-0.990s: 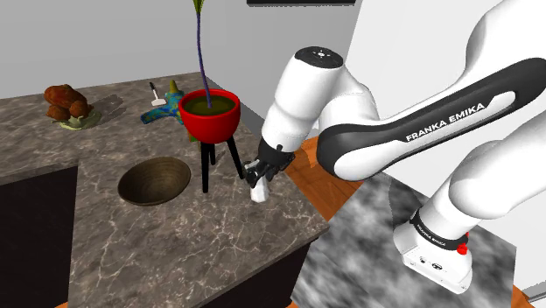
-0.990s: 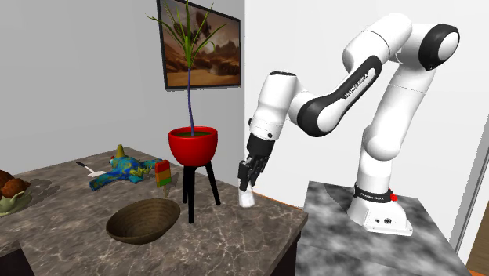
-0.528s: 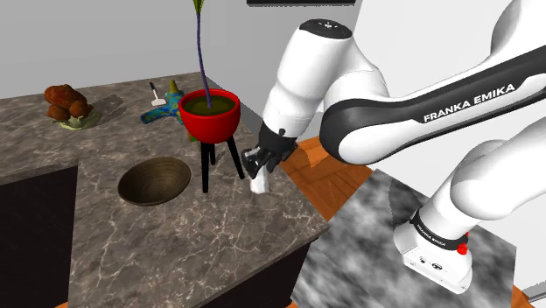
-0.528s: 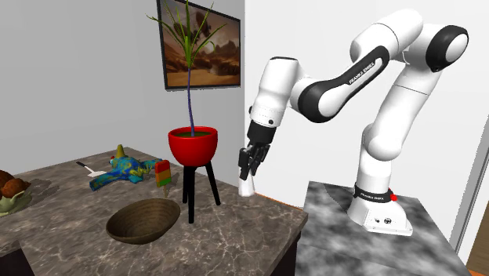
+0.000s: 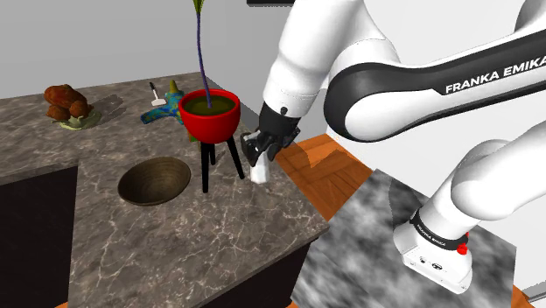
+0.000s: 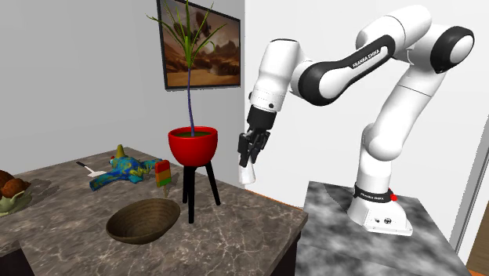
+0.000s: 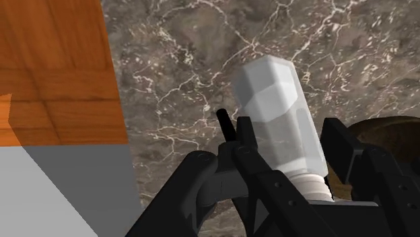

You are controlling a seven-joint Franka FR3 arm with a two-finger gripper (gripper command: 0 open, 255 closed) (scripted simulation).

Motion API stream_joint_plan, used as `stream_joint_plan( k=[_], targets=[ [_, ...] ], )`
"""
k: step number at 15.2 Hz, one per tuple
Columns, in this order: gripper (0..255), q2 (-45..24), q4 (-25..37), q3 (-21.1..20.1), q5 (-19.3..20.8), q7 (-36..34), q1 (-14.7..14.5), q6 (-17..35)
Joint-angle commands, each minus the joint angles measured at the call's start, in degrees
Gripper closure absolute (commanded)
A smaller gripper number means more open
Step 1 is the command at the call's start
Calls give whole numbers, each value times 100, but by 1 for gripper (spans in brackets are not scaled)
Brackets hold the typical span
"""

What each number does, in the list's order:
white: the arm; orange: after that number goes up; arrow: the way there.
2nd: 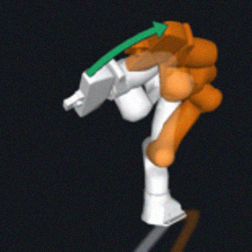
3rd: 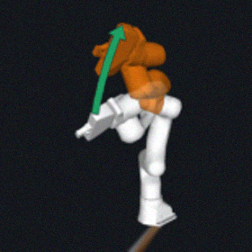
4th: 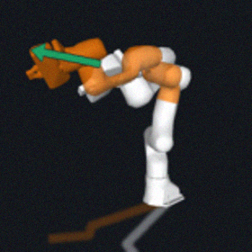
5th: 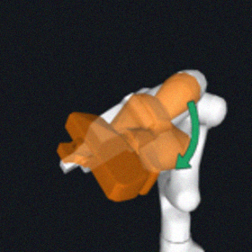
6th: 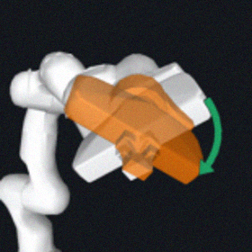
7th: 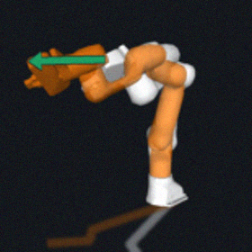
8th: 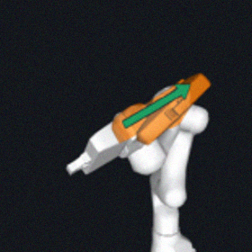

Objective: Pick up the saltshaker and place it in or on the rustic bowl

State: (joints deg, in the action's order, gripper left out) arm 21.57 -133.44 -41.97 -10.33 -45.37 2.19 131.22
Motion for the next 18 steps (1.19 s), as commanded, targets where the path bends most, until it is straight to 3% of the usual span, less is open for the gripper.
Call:
stream_joint_plan(
  k=[1, 2, 5, 8, 10, 14, 18],
  targets=[
    [255, 58, 115, 55, -18, 34, -14, -171],
    [255, 78, 159, 74, -23, 44, -18, -233],
    [255, -741, 870, -375, 587, -407, 378, -219],
    [255, -1690, 1653, -827, 1465, -1017, 677, -328],
    [255, -2412, 2232, -1012, 2186, -1484, 682, -507],
    [255, -3784, 3536, -874, 3412, -2149, 75, -1070],
    [255, -4959, 5067, -513, 4162, -2337, -798, -1732]
  ],
)
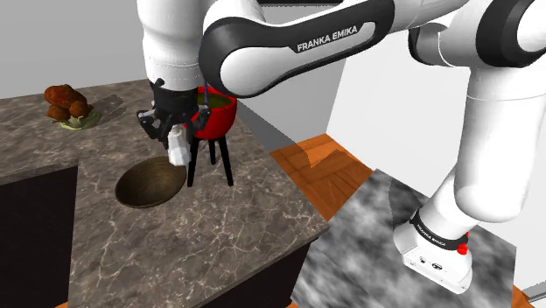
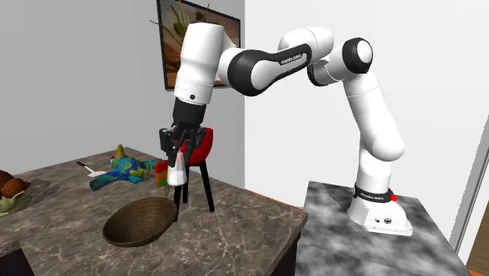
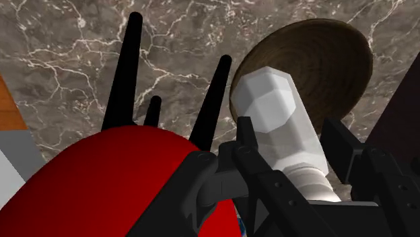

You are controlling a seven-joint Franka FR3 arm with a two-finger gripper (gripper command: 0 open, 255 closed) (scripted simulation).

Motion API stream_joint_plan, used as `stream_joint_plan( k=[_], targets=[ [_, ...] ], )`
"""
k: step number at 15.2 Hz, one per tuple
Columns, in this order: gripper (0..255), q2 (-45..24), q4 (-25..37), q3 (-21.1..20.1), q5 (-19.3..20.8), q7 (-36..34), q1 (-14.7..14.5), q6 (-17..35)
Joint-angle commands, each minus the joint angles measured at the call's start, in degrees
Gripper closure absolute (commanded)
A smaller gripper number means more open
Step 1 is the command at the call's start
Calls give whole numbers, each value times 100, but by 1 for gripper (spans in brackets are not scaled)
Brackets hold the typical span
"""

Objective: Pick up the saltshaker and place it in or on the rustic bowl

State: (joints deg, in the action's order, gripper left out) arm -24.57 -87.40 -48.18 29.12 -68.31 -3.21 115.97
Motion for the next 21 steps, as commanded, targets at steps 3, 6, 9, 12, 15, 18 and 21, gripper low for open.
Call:
stream_joint_plan(
  k=[3, 6, 9, 12, 15, 18, 21],
  targets=[
    [255, -1230, 1898, 409, 603, 56, -1007, -778],
    [255, -2400, 4124, 777, 944, 445, -2046, -1604],
    [255, -2313, 3684, 763, 930, 333, -1883, -1316],
    [255, -2271, 3340, 753, 942, 237, -1760, -1065],
    [255, -2254, 3049, 754, 964, 150, -1664, -834],
    [255, -2258, 2801, 765, 994, 70, -1589, -619],
    [255, -2279, 2589, 783, 1032, -5, -1531, -417]
  ],
)
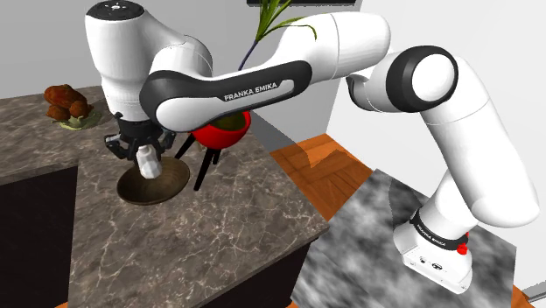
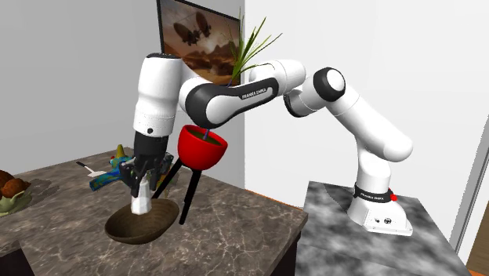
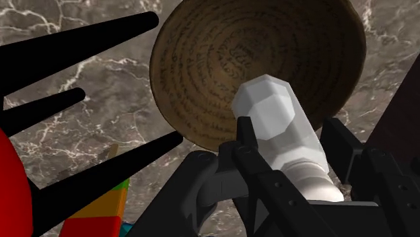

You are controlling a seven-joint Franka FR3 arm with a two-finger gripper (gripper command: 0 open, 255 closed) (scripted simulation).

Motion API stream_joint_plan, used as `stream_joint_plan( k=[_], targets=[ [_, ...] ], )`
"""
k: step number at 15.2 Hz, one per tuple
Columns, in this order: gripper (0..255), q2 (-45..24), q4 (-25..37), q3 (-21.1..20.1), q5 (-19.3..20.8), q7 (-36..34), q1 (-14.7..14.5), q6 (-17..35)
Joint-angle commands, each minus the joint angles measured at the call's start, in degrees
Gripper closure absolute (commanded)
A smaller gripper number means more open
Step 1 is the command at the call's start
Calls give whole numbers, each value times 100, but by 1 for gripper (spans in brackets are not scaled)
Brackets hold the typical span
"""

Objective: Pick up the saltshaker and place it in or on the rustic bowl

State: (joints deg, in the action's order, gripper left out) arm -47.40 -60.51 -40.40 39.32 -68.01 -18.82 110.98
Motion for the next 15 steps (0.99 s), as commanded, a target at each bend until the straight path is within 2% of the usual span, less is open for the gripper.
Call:
stream_joint_plan(
  k=[1, 9, 10, 15],
  targets=[
    [255, -8, -169, 13, 28, -62, 47, 151],
    [255, -8, -169, 13, 28, -62, 47, 151],
    [0, -5, -172, 12, 27, -62, 49, 151],
    [0, -8, -169, 13, 28, -62, 47, 151]
  ],
)
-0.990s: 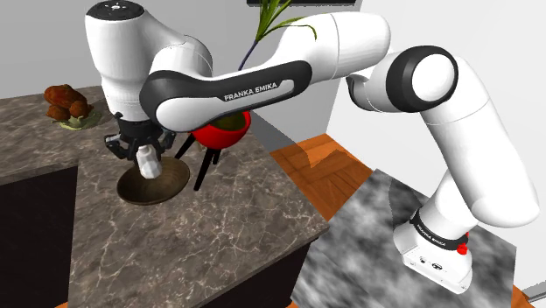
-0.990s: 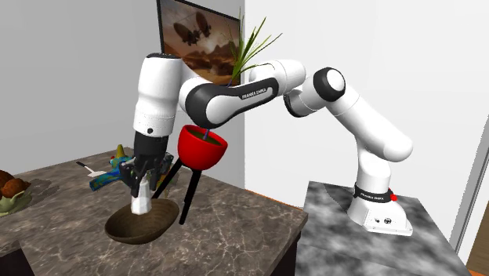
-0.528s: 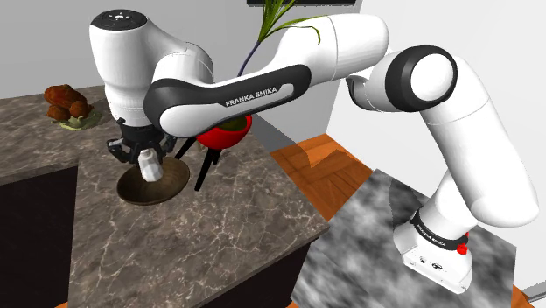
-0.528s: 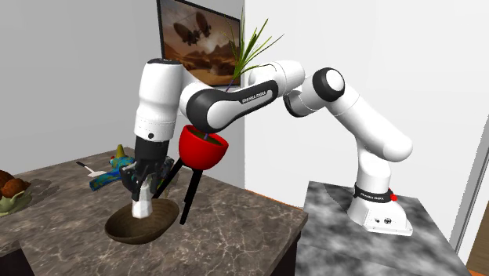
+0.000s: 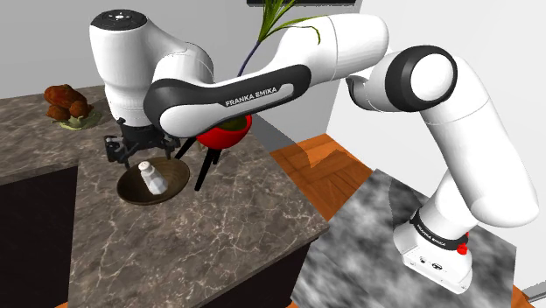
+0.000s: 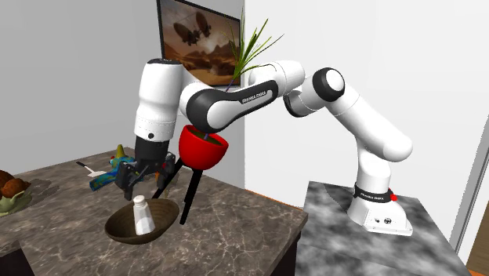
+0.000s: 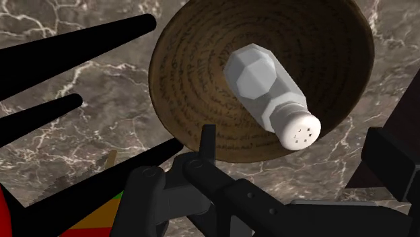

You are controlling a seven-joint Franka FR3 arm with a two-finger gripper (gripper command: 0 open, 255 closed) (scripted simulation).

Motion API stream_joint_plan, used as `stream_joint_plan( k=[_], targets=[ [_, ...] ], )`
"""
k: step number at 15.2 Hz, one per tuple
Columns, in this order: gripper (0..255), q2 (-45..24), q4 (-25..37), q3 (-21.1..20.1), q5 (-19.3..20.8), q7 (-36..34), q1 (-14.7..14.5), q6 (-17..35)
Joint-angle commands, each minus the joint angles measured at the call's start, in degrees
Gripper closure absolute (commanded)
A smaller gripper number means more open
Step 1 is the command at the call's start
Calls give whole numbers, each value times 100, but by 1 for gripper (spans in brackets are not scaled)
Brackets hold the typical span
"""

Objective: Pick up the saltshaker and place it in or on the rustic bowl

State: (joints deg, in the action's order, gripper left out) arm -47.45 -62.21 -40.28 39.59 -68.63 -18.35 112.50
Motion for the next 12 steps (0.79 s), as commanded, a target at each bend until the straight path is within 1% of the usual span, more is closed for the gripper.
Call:
stream_joint_plan(
  k=[1, 4, 12],
  targets=[
    [0, 103, 4, -39, -45, 16, 16, -104],
    [0, 363, 78, -141, -164, 70, 32, -419],
    [0, 363, 79, -140, -164, 71, 32, -419]
  ],
)
